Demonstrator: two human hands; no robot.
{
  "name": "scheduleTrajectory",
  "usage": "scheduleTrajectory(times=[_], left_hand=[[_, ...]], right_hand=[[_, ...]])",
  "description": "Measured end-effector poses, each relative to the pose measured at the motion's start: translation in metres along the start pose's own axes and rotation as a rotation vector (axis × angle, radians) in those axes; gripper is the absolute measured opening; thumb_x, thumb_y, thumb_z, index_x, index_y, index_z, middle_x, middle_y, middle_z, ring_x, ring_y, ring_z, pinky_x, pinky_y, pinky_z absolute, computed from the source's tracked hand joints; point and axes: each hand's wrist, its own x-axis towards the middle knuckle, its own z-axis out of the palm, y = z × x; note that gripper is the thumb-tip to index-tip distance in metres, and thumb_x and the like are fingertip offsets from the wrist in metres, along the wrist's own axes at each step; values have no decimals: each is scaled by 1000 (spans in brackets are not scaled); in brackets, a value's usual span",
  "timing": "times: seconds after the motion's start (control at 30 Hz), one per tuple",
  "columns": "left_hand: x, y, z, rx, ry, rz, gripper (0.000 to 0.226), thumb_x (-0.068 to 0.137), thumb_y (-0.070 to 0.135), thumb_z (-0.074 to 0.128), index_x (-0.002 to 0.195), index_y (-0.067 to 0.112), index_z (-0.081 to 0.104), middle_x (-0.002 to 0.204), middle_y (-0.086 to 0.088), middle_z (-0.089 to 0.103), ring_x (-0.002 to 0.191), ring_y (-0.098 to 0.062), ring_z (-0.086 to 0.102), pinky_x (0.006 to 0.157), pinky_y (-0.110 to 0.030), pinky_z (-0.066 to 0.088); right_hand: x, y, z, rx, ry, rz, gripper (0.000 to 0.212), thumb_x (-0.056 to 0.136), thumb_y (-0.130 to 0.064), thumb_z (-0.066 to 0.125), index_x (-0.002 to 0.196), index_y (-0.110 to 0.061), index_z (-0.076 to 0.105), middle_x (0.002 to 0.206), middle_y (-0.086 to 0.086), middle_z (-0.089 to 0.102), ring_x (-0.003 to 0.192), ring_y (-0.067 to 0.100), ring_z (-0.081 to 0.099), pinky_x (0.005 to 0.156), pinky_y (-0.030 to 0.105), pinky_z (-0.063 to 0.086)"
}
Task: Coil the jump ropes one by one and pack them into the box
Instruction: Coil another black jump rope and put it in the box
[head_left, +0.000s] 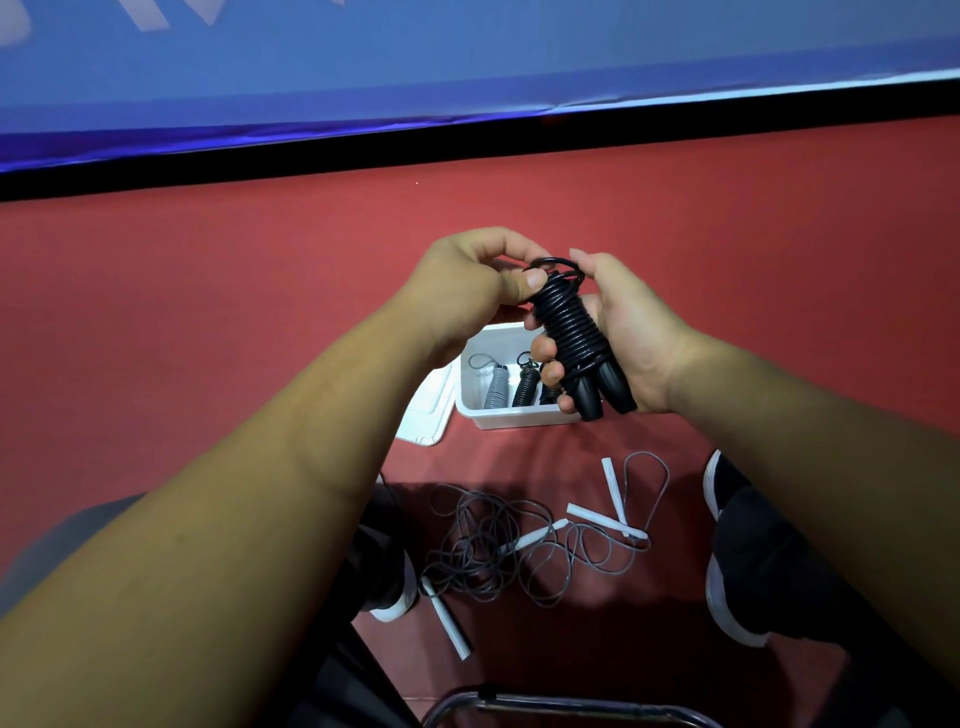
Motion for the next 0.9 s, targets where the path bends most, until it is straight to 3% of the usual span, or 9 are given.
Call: scheduleTrajectory(times=[0.17, 0.27, 0.37, 0.47, 0.57, 0.7, 0.9], left_hand=[[1, 7, 3, -109, 32, -47, 25, 91, -12, 66, 108, 1, 79, 103, -19, 79, 92, -29, 74, 96, -40, 61], [2, 8, 6, -118, 97, -57, 27, 90, -12, 64, 110, 0, 78, 102, -20, 79, 88, -27, 74, 92, -36, 62], [2, 4, 10, -53, 187, -72, 27, 86, -5, 68, 103, 10, 82, 97, -16, 80, 84, -22, 72, 91, -37, 61], [2, 1, 12, 37, 228, -75, 30, 83, 1, 74, 106, 19, 80, 98, -10, 80, 82, -18, 73, 77, -30, 58], [3, 3, 11, 6, 233, -89, 26, 86, 1, 72, 107, 14, 78, 95, -9, 80, 84, -19, 75, 74, -29, 56], [3, 6, 12, -76, 188, -100, 20, 90, 7, 73, 109, 5, 78, 99, -17, 79, 83, -19, 73, 77, -28, 56], [1, 6, 12, -163, 167, -120, 31, 88, -2, 73, 113, 15, 77, 95, -6, 75, 84, -16, 70, 80, -25, 54]], right_hand=[[-1, -5, 3, 5, 3, -34, 64, 91, -81, 46, 92, -18, 58, 73, 1, 52, 59, 21, 49, 64, 36, 43], [3, -4, 5, -24, 55, -74, 62, 92, -80, 47, 92, -19, 60, 73, 1, 54, 58, 22, 51, 62, 36, 48], [12, 3, 8, -128, 186, -135, 64, 92, -79, 51, 99, -18, 66, 75, 5, 60, 58, 24, 57, 59, 40, 55], [18, 8, 10, -209, 304, -187, 68, 90, -80, 55, 102, -14, 70, 77, 8, 65, 59, 26, 61, 59, 45, 57], [19, 6, 11, -220, 366, -205, 69, 89, -79, 56, 103, -13, 71, 80, 10, 67, 58, 25, 63, 60, 50, 60], [18, 2, 11, -208, 402, -189, 67, 91, -79, 56, 101, -14, 72, 77, 7, 66, 59, 25, 62, 64, 54, 61], [16, 7, 13, -189, 370, -160, 66, 88, -80, 56, 100, -17, 69, 74, 6, 63, 56, 22, 58, 60, 44, 56]])
